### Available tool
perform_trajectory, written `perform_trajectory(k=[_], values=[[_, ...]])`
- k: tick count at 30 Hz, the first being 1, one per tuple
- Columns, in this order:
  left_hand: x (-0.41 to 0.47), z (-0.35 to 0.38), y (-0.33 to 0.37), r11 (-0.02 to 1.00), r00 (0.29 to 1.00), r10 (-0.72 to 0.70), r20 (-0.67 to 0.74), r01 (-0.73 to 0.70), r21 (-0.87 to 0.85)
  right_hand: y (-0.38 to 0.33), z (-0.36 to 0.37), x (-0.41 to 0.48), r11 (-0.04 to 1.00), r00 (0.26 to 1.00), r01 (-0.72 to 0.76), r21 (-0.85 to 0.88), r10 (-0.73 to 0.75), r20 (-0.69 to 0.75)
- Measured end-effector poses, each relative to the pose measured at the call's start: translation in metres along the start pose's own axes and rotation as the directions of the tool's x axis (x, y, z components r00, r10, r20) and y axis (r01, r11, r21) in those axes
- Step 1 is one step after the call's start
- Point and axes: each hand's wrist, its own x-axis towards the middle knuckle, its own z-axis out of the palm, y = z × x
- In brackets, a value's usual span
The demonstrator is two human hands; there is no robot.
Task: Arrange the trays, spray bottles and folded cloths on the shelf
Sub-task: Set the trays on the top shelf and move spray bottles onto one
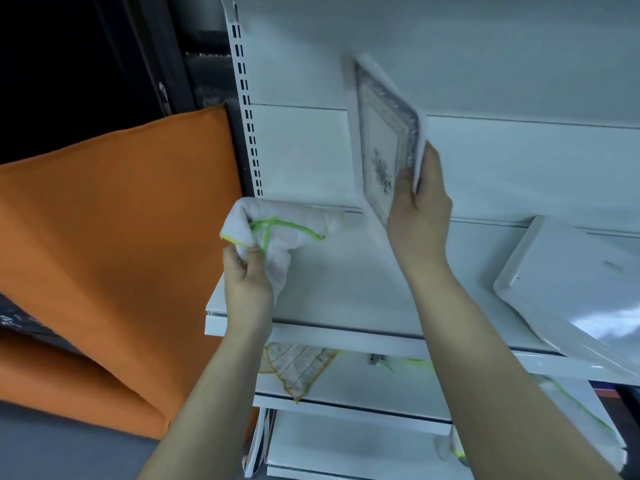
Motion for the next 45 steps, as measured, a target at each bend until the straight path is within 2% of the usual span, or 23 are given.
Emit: perform_trajectory(k=[5,8,12,15,18,24,27,31,33,35,37,38,40,41,43,45], values=[[-0.002,0.008,-0.002,0.986,0.998,-0.032,-0.054,0.023,-0.163,0.014,-0.016,0.004,0.926,0.96,-0.182,0.33,0.24,-0.143],[-0.001,0.012,0.003,0.972,0.997,-0.046,-0.056,0.032,-0.234,0.03,-0.022,0.0,0.78,0.897,-0.292,0.554,0.424,-0.123],[0.001,0.018,0.011,0.937,0.998,-0.052,-0.035,0.037,-0.348,0.049,-0.024,-0.015,0.59,0.811,-0.366,0.72,0.581,-0.064],[0.002,0.022,0.015,0.937,1.0,-0.019,-0.016,0.013,-0.349,0.056,-0.021,-0.028,0.463,0.725,-0.417,0.782,0.688,-0.02],[0.002,0.029,0.019,0.952,1.0,0.013,0.007,-0.01,-0.305,0.06,-0.021,-0.041,0.385,0.626,-0.499,0.776,0.78,0.016],[-0.005,0.049,0.027,0.979,0.979,0.127,0.158,-0.098,-0.177,0.067,-0.022,-0.052,0.244,0.455,-0.736,0.631,0.869,0.195],[-0.006,0.063,0.029,0.982,0.954,0.187,0.235,-0.182,-0.041,0.064,-0.03,-0.055,0.252,0.404,-0.864,0.435,0.863,0.303],[-0.004,0.083,0.021,0.932,0.915,0.247,0.318,-0.314,0.181,0.059,-0.042,-0.057,0.227,0.332,-0.932,0.281,0.845,0.419],[-0.006,0.093,0.014,0.851,0.867,0.266,0.422,-0.417,0.321,0.058,-0.048,-0.057,0.233,0.31,-0.947,0.223,0.846,0.435],[-0.005,0.1,0.003,0.721,0.814,0.254,0.523,-0.519,0.459,0.057,-0.052,-0.057,0.257,0.307,-0.951,0.169,0.842,0.445],[-0.002,0.105,-0.007,0.549,0.822,0.192,0.537,-0.544,0.635,0.055,-0.057,-0.057,0.298,0.328,-0.945,0.137,0.83,0.452],[-0.004,0.105,-0.007,0.497,0.842,0.177,0.509,-0.523,0.693,0.054,-0.06,-0.057,0.33,0.35,-0.936,0.125,0.822,0.45],[-0.014,0.109,-0.005,0.504,0.852,0.238,0.467,-0.519,0.69,0.053,-0.068,-0.059,0.406,0.411,-0.908,0.109,0.806,0.426],[-0.023,0.113,-0.003,0.514,0.831,0.289,0.475,-0.553,0.655,0.053,-0.074,-0.061,0.441,0.444,-0.891,0.104,0.803,0.398],[-0.038,0.121,-0.003,0.498,0.755,0.405,0.515,-0.655,0.568,0.052,-0.084,-0.064,0.493,0.494,-0.864,0.097,0.798,0.344],[-0.053,0.134,-0.006,0.5,0.694,0.461,0.553,-0.718,0.484,0.049,-0.098,-0.067,0.52,0.522,-0.849,0.088,0.804,0.284]])
